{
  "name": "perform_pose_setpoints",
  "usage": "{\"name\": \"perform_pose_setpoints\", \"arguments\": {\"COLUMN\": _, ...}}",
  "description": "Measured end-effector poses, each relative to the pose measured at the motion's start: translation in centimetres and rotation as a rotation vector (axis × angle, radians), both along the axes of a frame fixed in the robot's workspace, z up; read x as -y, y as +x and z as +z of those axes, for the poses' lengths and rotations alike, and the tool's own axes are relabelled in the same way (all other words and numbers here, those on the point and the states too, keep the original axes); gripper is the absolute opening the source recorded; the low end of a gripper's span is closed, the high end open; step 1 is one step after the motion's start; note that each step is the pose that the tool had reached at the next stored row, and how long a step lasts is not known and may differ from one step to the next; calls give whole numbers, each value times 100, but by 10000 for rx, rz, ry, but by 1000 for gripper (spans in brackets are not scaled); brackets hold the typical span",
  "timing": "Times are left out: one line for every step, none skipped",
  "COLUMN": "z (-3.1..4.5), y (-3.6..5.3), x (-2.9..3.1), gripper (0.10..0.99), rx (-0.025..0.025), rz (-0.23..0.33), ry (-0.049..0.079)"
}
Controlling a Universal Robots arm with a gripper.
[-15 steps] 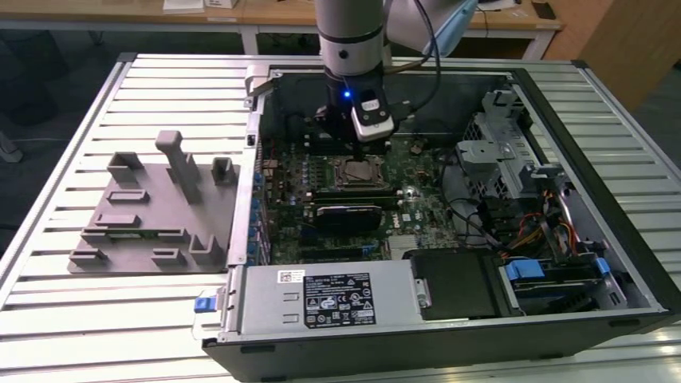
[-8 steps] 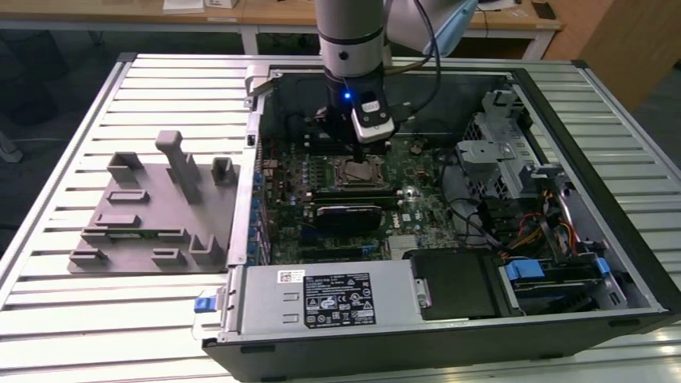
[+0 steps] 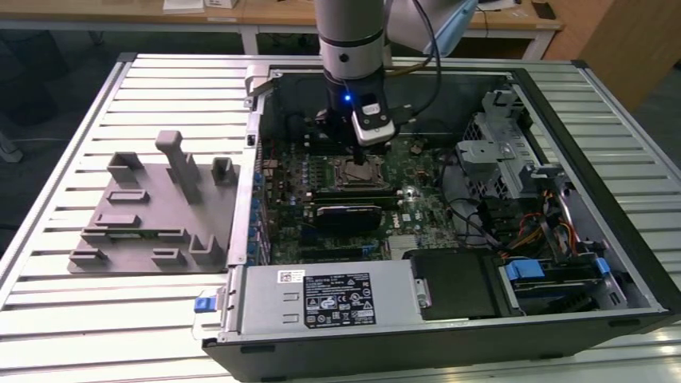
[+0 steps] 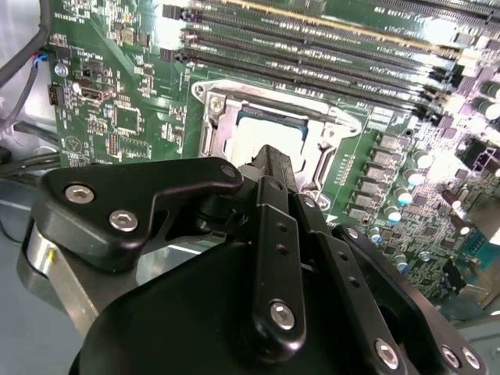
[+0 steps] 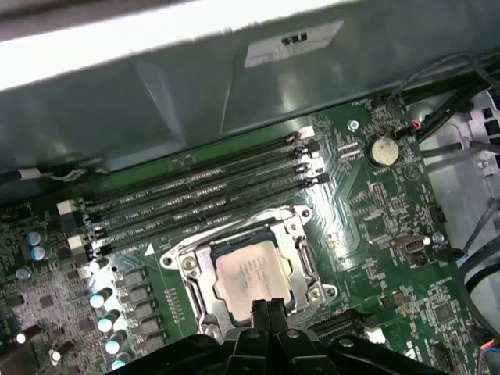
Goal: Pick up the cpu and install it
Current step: 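Install the second cpu locking lever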
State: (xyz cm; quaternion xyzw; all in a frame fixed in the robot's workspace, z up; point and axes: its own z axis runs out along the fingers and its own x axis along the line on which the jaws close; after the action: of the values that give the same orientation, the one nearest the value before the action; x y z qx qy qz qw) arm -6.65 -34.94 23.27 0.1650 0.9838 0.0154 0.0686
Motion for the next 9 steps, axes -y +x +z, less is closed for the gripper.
{"name": "perform_pose_setpoints", "arguments": {"z": 0, "y": 0, "x": 14, "gripper": 106, "rx": 0, "rz": 0, "ry": 0}}
{"name": "perform_pose_setpoints", "arguments": {"z": 0, "y": 0, "x": 30, "gripper": 106, "rx": 0, "rz": 0, "ry": 0}}
{"name": "perform_pose_setpoints", "arguments": {"z": 0, "y": 0, "x": 47, "gripper": 106, "rx": 0, "rz": 0, "ry": 1}}
{"name": "perform_pose_setpoints", "arguments": {"z": 0, "y": 0, "x": 60, "gripper": 106, "rx": 1, "rz": 0, "ry": 1}}
{"name": "perform_pose_setpoints", "arguments": {"z": 0, "y": 0, "x": 73, "gripper": 106, "rx": 0, "rz": 1, "ry": 0}}
{"name": "perform_pose_setpoints", "arguments": {"z": 0, "y": 0, "x": 86, "gripper": 106, "rx": 0, "rz": 1, "ry": 0}}
{"name": "perform_pose_setpoints", "arguments": {"z": 0, "y": 0, "x": 102, "gripper": 106, "rx": 0, "rz": 1, "ry": 1}}
{"name": "perform_pose_setpoints", "arguments": {"z": 0, "y": 0, "x": 118, "gripper": 106, "rx": 0, "rz": 0, "ry": 0}}
{"name": "perform_pose_setpoints", "arguments": {"z": 0, "y": 0, "x": 135, "gripper": 106, "rx": 0, "rz": 1, "ry": 0}}
